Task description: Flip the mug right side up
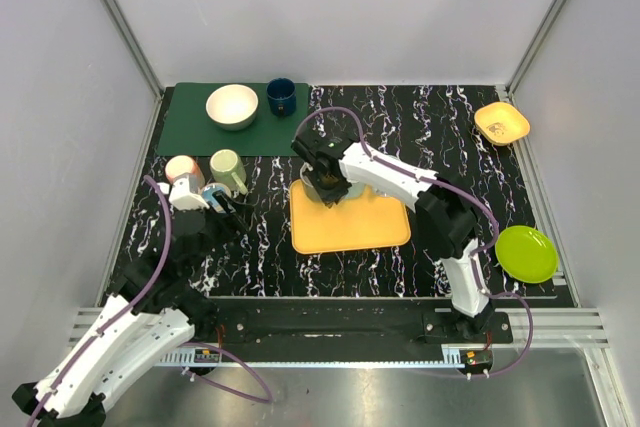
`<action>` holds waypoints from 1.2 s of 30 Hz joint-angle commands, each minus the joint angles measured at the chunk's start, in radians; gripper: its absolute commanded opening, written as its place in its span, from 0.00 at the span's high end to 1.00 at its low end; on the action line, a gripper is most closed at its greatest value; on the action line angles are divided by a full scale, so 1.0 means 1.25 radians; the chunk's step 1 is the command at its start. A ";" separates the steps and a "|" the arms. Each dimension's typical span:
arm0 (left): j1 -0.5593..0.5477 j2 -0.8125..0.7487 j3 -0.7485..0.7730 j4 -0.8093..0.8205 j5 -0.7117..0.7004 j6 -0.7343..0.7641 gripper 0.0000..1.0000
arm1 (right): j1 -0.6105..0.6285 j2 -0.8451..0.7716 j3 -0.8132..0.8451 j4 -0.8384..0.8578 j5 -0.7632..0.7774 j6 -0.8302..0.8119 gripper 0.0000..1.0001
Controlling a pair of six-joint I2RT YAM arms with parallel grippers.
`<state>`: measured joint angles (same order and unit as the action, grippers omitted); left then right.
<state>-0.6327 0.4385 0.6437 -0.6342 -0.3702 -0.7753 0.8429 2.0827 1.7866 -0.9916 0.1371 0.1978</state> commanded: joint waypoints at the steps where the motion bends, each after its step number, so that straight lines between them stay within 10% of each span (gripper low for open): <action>1: 0.003 0.010 -0.002 0.032 -0.001 0.008 0.25 | -0.018 -0.008 0.043 0.062 -0.023 -0.006 1.00; 6: 0.003 0.022 -0.002 0.037 0.008 0.009 0.25 | -0.019 -0.016 0.025 0.085 -0.059 -0.002 0.96; 8: 0.003 0.022 -0.003 0.037 0.007 0.010 0.25 | -0.018 -0.030 0.009 0.097 -0.070 0.005 0.72; 14: 0.003 0.037 -0.001 0.036 -0.002 0.016 0.25 | -0.019 -0.071 -0.008 0.104 -0.068 0.018 0.43; 30: 0.076 0.353 0.178 -0.127 -0.232 0.067 0.01 | -0.005 -0.487 -0.122 0.219 -0.136 0.126 0.28; 36: 0.199 0.393 0.096 -0.067 -0.083 0.040 0.27 | -0.004 -0.636 -0.249 0.268 -0.118 0.131 0.28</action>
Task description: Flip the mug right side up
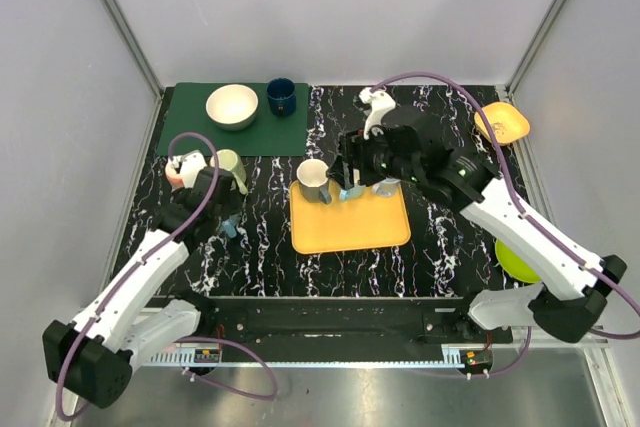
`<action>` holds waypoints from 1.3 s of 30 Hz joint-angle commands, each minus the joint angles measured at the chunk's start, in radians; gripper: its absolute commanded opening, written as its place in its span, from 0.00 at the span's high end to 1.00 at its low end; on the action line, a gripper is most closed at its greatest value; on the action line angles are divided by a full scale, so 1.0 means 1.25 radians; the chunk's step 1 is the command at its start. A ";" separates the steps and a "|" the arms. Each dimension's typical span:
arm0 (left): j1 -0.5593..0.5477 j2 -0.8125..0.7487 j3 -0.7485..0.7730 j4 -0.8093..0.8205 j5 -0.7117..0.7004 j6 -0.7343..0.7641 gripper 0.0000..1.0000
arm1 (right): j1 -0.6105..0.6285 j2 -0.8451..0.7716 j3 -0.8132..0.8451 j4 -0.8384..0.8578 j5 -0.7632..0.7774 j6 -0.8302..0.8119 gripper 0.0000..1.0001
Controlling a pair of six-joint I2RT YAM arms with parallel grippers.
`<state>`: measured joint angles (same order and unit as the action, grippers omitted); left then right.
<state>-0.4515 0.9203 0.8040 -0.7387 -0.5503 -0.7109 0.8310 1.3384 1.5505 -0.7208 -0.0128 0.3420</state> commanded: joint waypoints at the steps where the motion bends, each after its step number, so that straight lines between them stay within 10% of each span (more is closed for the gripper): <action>1: 0.060 0.024 -0.031 0.014 0.072 -0.014 0.27 | 0.004 -0.053 -0.066 0.049 0.002 0.014 0.28; 17: 0.076 0.221 -0.019 0.093 0.131 -0.022 0.46 | 0.005 -0.147 -0.168 0.081 -0.005 0.000 0.28; 25: 0.107 0.211 -0.026 0.101 0.146 0.012 0.71 | 0.005 -0.138 -0.181 0.087 0.004 0.003 0.28; 33: 0.144 0.206 -0.030 0.096 0.164 0.026 0.53 | 0.004 -0.125 -0.185 0.096 0.004 0.007 0.28; 39: 0.160 0.228 -0.014 0.106 0.189 0.039 0.61 | 0.005 -0.122 -0.194 0.103 0.002 0.012 0.28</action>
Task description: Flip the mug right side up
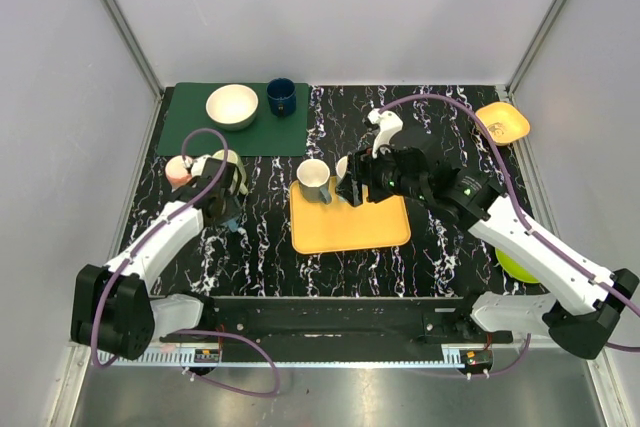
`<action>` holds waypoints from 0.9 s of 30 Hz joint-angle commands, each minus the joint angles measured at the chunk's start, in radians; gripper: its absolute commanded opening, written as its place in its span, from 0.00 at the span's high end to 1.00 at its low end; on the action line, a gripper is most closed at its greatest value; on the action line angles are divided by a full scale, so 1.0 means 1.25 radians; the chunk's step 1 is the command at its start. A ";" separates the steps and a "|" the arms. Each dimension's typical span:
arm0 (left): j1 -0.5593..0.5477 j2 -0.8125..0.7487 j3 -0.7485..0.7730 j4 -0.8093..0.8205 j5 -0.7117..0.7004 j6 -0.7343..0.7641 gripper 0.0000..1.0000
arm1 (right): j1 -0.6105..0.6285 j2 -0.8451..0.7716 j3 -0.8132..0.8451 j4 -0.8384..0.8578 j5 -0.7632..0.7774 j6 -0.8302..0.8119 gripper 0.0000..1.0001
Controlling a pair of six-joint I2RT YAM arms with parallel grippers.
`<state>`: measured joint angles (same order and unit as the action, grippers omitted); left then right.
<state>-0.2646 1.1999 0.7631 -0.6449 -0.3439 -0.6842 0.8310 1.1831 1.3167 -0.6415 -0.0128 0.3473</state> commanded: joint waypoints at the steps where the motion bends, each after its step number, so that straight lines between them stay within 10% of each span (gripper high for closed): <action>1: 0.012 0.006 0.019 0.036 0.027 0.017 0.69 | 0.004 -0.002 -0.008 0.038 0.002 0.008 0.28; 5: 0.015 -0.002 0.013 0.043 0.032 0.022 1.00 | 0.005 -0.008 -0.015 0.037 0.004 0.007 0.28; 27: -0.023 -0.387 0.113 0.179 0.382 -0.065 1.00 | 0.005 -0.178 -0.169 0.256 -0.006 0.066 0.29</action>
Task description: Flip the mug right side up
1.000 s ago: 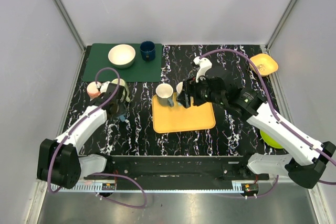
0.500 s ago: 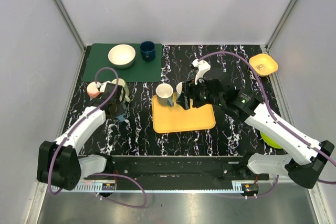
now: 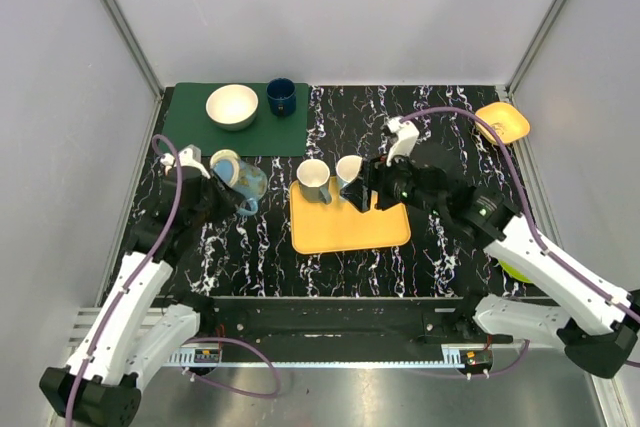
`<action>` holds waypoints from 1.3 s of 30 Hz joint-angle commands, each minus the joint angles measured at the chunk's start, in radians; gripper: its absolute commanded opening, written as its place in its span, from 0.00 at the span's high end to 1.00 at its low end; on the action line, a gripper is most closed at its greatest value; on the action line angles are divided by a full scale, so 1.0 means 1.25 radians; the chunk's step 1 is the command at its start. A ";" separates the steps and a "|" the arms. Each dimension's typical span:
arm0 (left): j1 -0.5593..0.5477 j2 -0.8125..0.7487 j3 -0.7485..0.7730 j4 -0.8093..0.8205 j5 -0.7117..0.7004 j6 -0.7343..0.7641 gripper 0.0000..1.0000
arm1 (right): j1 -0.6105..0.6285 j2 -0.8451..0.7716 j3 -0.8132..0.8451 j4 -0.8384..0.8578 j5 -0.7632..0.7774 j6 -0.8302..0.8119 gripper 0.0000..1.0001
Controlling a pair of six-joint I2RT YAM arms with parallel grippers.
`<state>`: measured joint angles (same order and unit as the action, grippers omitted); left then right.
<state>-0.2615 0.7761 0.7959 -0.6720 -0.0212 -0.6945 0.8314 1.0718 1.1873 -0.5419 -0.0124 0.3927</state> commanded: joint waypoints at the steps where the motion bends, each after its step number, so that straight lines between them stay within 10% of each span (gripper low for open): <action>1: -0.037 -0.055 0.095 0.222 0.131 -0.075 1.00 | 0.005 -0.106 -0.086 0.213 -0.034 0.042 0.28; 17: -0.047 -0.017 -0.030 1.078 0.448 -0.518 1.00 | -0.034 -0.111 -0.175 0.665 -0.453 0.384 0.21; 39: -0.126 -0.009 -0.058 1.145 0.497 -0.543 1.00 | -0.092 0.189 0.044 0.688 -0.613 0.383 0.24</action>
<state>-0.4004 0.7994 0.6956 0.5846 0.5957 -1.3716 0.7250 1.2797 1.1500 0.3111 -0.7296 0.9051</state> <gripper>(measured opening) 0.243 0.794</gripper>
